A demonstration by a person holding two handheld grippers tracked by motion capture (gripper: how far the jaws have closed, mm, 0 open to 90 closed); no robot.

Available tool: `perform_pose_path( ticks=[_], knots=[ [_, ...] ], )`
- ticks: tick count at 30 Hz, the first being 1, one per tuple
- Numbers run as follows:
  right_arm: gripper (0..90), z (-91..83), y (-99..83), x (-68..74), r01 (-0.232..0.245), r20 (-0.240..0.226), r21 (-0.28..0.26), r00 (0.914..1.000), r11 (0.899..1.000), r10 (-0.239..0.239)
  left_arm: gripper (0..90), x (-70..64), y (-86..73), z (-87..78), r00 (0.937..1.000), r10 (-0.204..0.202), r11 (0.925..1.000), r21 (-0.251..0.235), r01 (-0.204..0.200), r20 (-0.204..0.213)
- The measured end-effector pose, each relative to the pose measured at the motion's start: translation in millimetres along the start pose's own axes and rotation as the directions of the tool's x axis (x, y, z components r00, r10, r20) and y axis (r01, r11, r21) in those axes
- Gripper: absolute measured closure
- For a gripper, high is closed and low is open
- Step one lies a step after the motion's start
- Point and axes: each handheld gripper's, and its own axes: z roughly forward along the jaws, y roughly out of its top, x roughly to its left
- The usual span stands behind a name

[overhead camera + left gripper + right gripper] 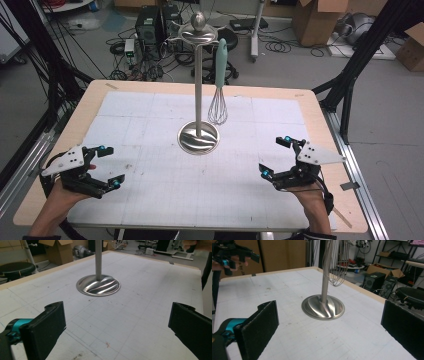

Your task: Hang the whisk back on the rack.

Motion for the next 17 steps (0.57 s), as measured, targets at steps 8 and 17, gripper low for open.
perform_pose_path(
  ticks=[8, 17],
  knots=[
    [0.1, -2.9, -23.7, 0.0, -0.027, 0.017, -0.001, 0.9995, 1.000, 0.027, 1.7, 2.4, -3.9, -1.9, 0.9999, -0.010, 0.9999, -0.005, 0.010, -0.002],
    [0.1, -4.8, -29.2, -0.2, -0.044, 0.027, -0.011, 0.9986, 0.999, 0.044, 1.7, 2.0, -4.7, -0.6, 1.0000, -0.006, 1.0000, 0.001, 0.006, 0.003]
  ],
)
